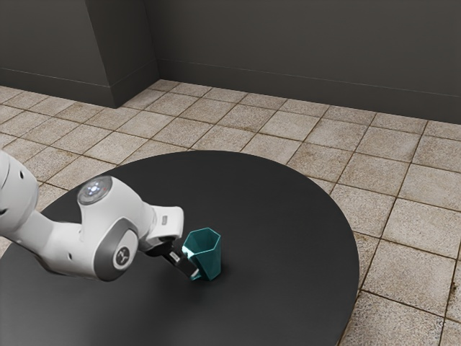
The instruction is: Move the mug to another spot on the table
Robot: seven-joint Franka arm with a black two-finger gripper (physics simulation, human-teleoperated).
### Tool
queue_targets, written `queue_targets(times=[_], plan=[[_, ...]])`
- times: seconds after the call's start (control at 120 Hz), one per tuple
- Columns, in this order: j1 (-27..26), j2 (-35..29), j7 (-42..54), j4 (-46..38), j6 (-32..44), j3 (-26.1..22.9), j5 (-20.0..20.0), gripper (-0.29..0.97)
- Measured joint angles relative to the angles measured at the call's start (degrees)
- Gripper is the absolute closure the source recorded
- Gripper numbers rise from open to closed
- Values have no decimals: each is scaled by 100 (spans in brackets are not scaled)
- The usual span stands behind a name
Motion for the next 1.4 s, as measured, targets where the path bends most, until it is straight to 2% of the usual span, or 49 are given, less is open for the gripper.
queue_targets(times=[0.633,0.842,1.142,1.4], plan=[[-234,6,111,-1,-1,-1,-101,4],[-211,8,128,-1,-5,-2,-151,20],[-103,7,144,5,-18,6,-263,58],[-48,-1,173,20,3,28,-296,64]])
